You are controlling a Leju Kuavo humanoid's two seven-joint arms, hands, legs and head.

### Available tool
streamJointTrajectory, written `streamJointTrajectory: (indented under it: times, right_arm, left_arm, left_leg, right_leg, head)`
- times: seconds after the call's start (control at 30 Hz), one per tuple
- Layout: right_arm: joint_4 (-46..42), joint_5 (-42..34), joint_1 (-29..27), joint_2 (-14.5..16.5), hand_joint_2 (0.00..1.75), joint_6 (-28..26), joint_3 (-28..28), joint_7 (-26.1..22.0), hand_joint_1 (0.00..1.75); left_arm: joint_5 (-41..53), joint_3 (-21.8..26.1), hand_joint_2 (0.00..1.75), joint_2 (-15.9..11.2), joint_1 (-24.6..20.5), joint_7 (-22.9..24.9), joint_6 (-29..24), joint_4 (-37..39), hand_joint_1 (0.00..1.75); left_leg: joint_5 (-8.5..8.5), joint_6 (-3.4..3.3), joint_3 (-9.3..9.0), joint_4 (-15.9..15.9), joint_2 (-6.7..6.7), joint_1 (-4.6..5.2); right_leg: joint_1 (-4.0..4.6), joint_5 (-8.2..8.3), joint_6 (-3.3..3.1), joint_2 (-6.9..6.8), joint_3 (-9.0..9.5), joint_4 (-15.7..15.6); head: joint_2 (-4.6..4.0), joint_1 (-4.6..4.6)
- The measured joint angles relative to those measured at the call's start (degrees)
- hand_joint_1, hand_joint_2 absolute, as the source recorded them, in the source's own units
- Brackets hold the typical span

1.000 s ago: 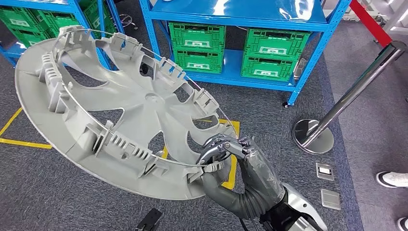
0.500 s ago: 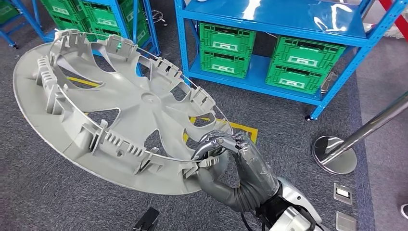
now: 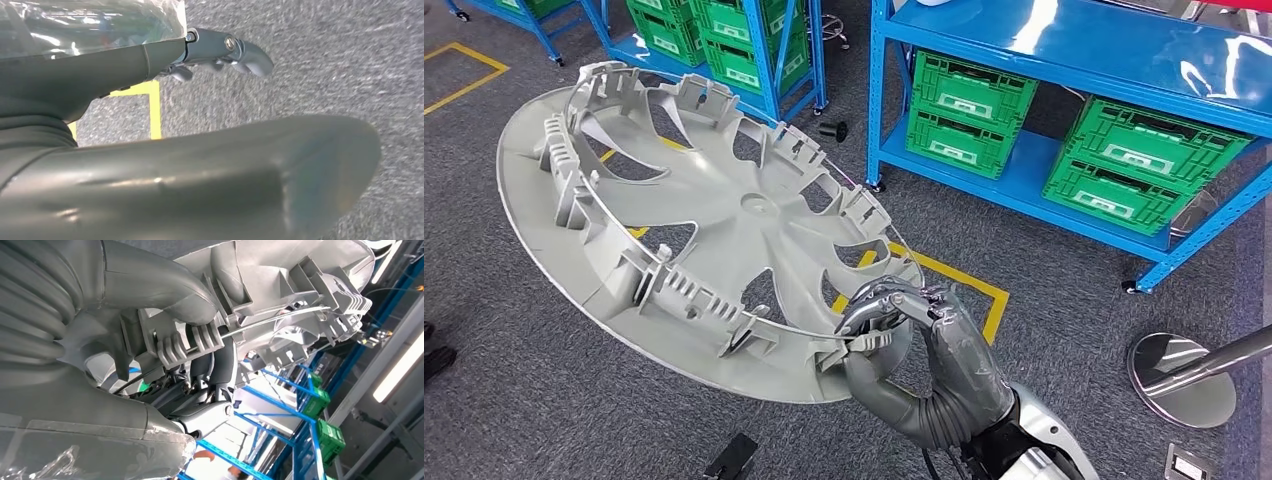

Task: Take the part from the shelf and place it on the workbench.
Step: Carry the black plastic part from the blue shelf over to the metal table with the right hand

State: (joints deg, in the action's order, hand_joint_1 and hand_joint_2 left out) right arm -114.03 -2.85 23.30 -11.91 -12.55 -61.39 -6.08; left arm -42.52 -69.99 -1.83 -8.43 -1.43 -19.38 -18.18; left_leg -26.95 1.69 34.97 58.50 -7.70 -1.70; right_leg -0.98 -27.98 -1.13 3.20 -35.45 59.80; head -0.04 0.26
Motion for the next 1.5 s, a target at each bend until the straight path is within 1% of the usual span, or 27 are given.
streamJointTrajectory:
  times: [0.03, 0.1, 0.17, 0.23, 0.27, 0.33, 0.37, 0.43, 0.53, 0.6, 0.67, 0.7, 0.73, 0.77, 0.83, 0.9, 0.97, 1.03, 1.07, 1.13, 1.2, 1.27, 1.3, 1.33, 1.4, 1.43, 1.5]
  right_arm:
    - [-0.1, 0.1, -0.1, 0.0, 1.75, 0.0, 0.0, 0.0, 1.75]
    - [-0.4, 0.3, -0.1, 0.0, 1.75, -0.1, -0.1, 0.1, 1.75]
    - [-0.7, 0.5, -0.2, 0.0, 1.75, -0.2, -0.2, 0.3, 1.75]
    - [-0.8, 0.7, -0.5, 0.0, 1.75, -0.3, -0.3, 0.6, 1.75]
    - [-0.8, 0.8, -0.6, 0.0, 1.75, -0.3, -0.3, 0.6, 1.75]
    - [-1.0, 0.8, -0.7, 0.0, 1.75, -0.3, -0.4, 0.7, 1.75]
    - [-1.1, 0.8, -0.7, 0.0, 1.75, -0.3, -0.4, 0.8, 1.75]
    - [-1.4, 0.9, -0.7, 0.0, 1.75, -0.3, -0.4, 0.8, 1.75]
    - [-1.6, 0.9, -0.7, 0.0, 1.75, -0.3, -0.4, 0.9, 1.75]
    - [-1.8, 1.2, -0.7, 0.0, 1.75, -0.4, -0.4, 1.1, 1.75]
    - [-2.0, 1.5, -0.8, -0.1, 1.75, -0.5, -0.4, 1.3, 1.75]
    - [-2.0, 1.6, -0.9, -0.1, 1.75, -0.5, -0.4, 1.5, 1.75]
    - [-2.0, 1.7, -1.0, -0.2, 1.75, -0.5, -0.5, 1.7, 1.75]
    - [-2.0, 1.7, -1.0, -0.2, 1.75, -0.5, -0.6, 1.8, 1.75]
    - [-2.1, 1.8, -1.0, -0.3, 1.75, -0.5, -0.7, 2.0, 1.75]
    - [-2.2, 1.9, -1.0, -0.3, 1.75, -0.5, -0.8, 2.1, 1.75]
    - [-2.3, 1.9, -0.8, -0.3, 1.75, -0.4, -1.0, 2.2, 1.75]
    - [-2.3, 1.9, -0.4, -0.2, 1.75, -0.1, -1.2, 2.3, 1.75]
    - [-2.3, 1.9, -0.1, 0.0, 1.75, 0.0, -1.4, 2.3, 1.75]
    - [-2.2, 1.8, 0.3, 0.5, 1.75, 0.2, -1.6, 2.5, 1.75]
    - [-2.1, 1.8, 0.4, 0.7, 1.75, 0.2, -1.8, 2.5, 1.75]
    - [-1.9, 1.8, 0.5, 0.7, 1.75, 0.3, -1.9, 2.5, 1.75]
    - [-1.8, 1.8, 0.5, 0.8, 1.75, 0.3, -2.0, 2.5, 1.75]
    - [-1.8, 1.7, 0.5, 0.9, 1.75, 0.3, -2.1, 2.5, 1.75]
    - [-1.7, 1.7, 0.5, 1.0, 1.75, 0.3, -2.2, 2.6, 1.75]
    - [-1.7, 1.6, 0.6, 1.0, 1.75, 0.3, -2.3, 2.6, 1.75]
    - [-1.7, 1.6, 0.9, 1.1, 1.75, 0.3, -2.3, 2.7, 1.75]
  left_arm:
    - [0.0, 0.0, 1.75, 0.0, 0.2, 0.1, 0.1, 0.0, 0.00]
    - [0.1, -0.1, 1.75, -0.1, 0.4, 0.2, 0.2, 0.0, 0.00]
    - [0.3, -0.2, 1.75, -0.1, 0.4, 0.3, 0.3, -0.1, 0.00]
    - [0.6, -0.2, 1.75, -0.1, 0.4, 0.3, 0.3, -0.1, 0.00]
    - [0.6, -0.2, 1.75, -0.1, 0.4, 0.3, 0.3, -0.1, 0.00]
    - [0.7, -0.3, 1.75, -0.2, 0.5, 0.4, 0.3, -0.1, 0.00]
    - [0.7, -0.3, 1.75, -0.2, 0.5, 0.4, 0.3, -0.1, 0.00]
    - [0.7, -0.3, 1.75, -0.3, 0.3, 0.4, 0.3, -0.1, 0.00]
    - [0.8, -0.5, 1.75, -0.3, 0.5, 0.5, 0.3, -0.1, 0.00]
    - [0.9, -0.7, 1.75, -0.4, 0.6, 0.5, 0.3, -0.1, 0.00]
    - [1.1, -0.9, 1.75, -0.4, 0.4, 0.6, 0.2, -0.2, 0.00]
    - [1.1, -1.0, 1.75, -0.4, 0.4, 0.6, 0.2, -0.2, 0.00]
    - [1.1, -1.1, 1.75, -0.4, 0.4, 0.6, 0.2, -0.2, 0.00]
    - [1.1, -1.2, 1.75, -0.4, 0.4, 0.6, 0.2, -0.2, 0.00]
    - [1.2, -1.3, 1.75, -0.4, 0.4, 0.6, 0.1, -0.2, 0.00]
    - [1.3, -1.3, 1.75, -0.3, 0.3, 0.7, 0.1, -0.3, 0.00]
    - [1.3, -1.3, 1.75, -0.2, 0.3, 0.8, 0.2, -0.4, 0.00]
    - [1.0, -1.3, 1.75, -0.2, 0.5, 0.7, 0.2, -0.4, 0.00]
    - [0.9, -1.3, 1.75, -0.3, 0.6, 0.6, 0.3, -0.5, 0.00]
    - [0.7, -1.4, 1.75, -0.5, 0.7, 0.4, 0.3, -0.5, 0.00]
    - [0.6, -1.4, 1.75, -0.6, 0.6, 0.2, 0.3, -0.6, 0.00]
    - [0.6, -1.3, 1.75, -0.7, 0.6, 0.2, 0.3, -0.6, 0.00]
    - [0.6, -1.3, 1.75, -0.7, 0.8, 0.2, 0.3, -0.6, 0.00]
    - [0.6, -1.3, 1.75, -0.7, 0.8, 0.2, 0.3, -0.6, 0.00]
    - [0.7, -1.3, 1.75, -0.8, 0.9, 0.2, 0.3, -0.6, 0.00]
    - [0.7, -1.3, 1.75, -0.8, 0.8, 0.2, 0.3, -0.6, 0.00]
    - [0.7, -1.3, 1.75, -0.8, 0.7, 0.2, 0.3, -0.7, 0.00]
  left_leg:
    - [-0.11, 0.25, 0.11, 0.1, 0.17, -0.04]
    - [-1.73, 0.76, 1.24, 2.7, 3.12, 0.17]
    - [-4.96, 1.05, 4.29, 9.7, 6.52, 0.33]
    - [-6.56, 1.06, 7.04, 15.5, 7.15, 0.29]
    - [-5.87, 0.97, 7.12, 15.6, 7.22, 0.29]
    - [-2.13, 0.48, 4.12, 9.5, 8.10, 0.45]
    - [-0.72, 0.12, 2.13, 5.8, 9.25, 0.79]
    - [0.36, -0.64, -0.31, 1.0, 10.95, 1.46]
    - [0.30, -1.45, -0.32, 0.2, 9.81, 1.57]
    - [0.59, -1.97, -0.28, -0.2, 8.57, 1.22]
    - [0.76, -2.28, -0.16, -0.3, 7.27, 1.08]
    - [0.79, -2.36, -0.11, -0.3, 6.55, 1.13]
    - [0.80, -2.38, -0.10, -0.3, 5.81, 1.18]
    - [0.79, -2.39, -0.10, -0.2, 5.06, 1.23]
    - [0.79, -2.37, -0.16, -0.1, 3.46, 1.28]
    - [0.83, -2.14, 0.04, 0.0, 1.97, 1.17]
    - [1.07, -1.47, 0.63, 0.1, 0.72, 0.80]
    - [1.29, -0.65, 1.04, -0.1, -0.35, 0.50]
    - [1.06, -0.31, 1.22, 0.1, 0.19, 0.57]
    - [-0.81, 0.33, 2.72, 3.3, 3.24, 0.77]
    - [-4.09, 0.91, 6.27, 10.8, 6.32, 0.74]
    - [-5.78, 1.28, 9.08, 16.5, 7.27, 0.57]
    - [-5.23, 1.38, 9.10, 16.5, 7.39, 0.51]
    - [-3.73, 1.42, 7.94, 14.3, 7.56, 0.46]
    - [-0.35, 1.35, 3.73, 6.6, 8.91, 0.58]
    - [0.61, 1.06, 1.89, 3.2, 9.72, 0.76]
    - [0.55, 0.10, 0.59, 0.8, 10.50, 1.20]
  right_leg:
    - [-0.05, 0.03, -0.37, -0.53, 0.16, -0.1]
    - [-0.15, 0.06, -1.14, -1.85, 0.78, -0.6]
    - [0.05, -0.16, -1.61, -3.28, 1.37, -0.8]
    - [0.25, -0.44, -1.78, -4.78, 1.65, -0.7]
    - [0.33, -0.59, -1.77, -5.47, 1.82, -0.7]
    - [0.49, -0.99, -1.57, -6.77, 2.36, -0.7]
    - [0.68, -1.23, -1.35, -7.37, 2.66, -0.7]
    - [1.01, -1.59, -0.83, -8.58, 3.04, -0.7]
    - [1.07, -1.91, 0.05, -9.96, 3.26, -0.9]
    - [0.85, -3.69, 0.57, -7.85, 2.41, 1.3]
    - [0.66, -7.15, 0.81, -4.60, -0.77, 8.0]
    - [0.65, -8.55, 0.83, -3.83, -2.75, 11.8]
    - [0.66, -9.02, 0.82, -3.54, -4.23, 14.4]
    - [0.68, -8.35, 0.74, -3.42, -4.85, 15.0]
    - [0.68, -4.15, 0.34, -2.70, -3.11, 9.9]
    - [0.49, -0.67, -0.32, 0.10, -0.10, 2.6]
    - [0.51, -0.05, -0.62, 1.89, 1.06, -0.3]
    - [0.55, 0.12, -0.80, 0.83, 1.31, -1.0]
    - [0.43, 0.25, -1.03, 0.09, 1.66, -1.5]
    - [0.15, 0.44, -1.47, -1.66, 2.50, -2.3]
    - [0.28, 0.24, -1.66, -3.50, 2.95, -2.4]
    - [0.29, -0.06, -1.61, -5.22, 3.08, -2.3]
    - [0.27, -0.24, -1.49, -5.95, 3.13, -2.2]
    - [0.23, -0.47, -1.33, -6.63, 3.20, -2.0]
    - [0.19, -1.07, -0.84, -7.88, 3.43, -1.6]
    - [0.32, -1.39, -0.51, -8.38, 3.48, -1.3]
    - [0.65, -1.69, 0.09, -9.11, 3.53, -1.1]
  head:
    - [0.00, -0.01]
    - [0.00, -0.46]
    - [0.00, -0.96]
    - [0.00, -1.15]
    - [0.00, -1.26]
    - [0.00, -1.54]
    - [0.00, -1.65]
    - [0.00, -1.72]
    - [0.00, -1.57]
    - [0.00, -1.35]
    - [0.00, -0.82]
    - [0.00, -0.60]
    - [0.00, -0.49]
    - [0.00, -0.46]
    - [0.00, -0.40]
    - [0.00, -0.46]
    - [0.00, -0.37]
    - [0.00, -0.17]
    - [0.00, -0.26]
    - [0.00, -0.77]
    - [0.00, -1.19]
    - [0.00, -1.30]
    - [0.00, -1.39]
    - [0.00, -1.49]
    - [0.00, -1.69]
    - [0.00, -1.82]
    - [0.00, -1.85]
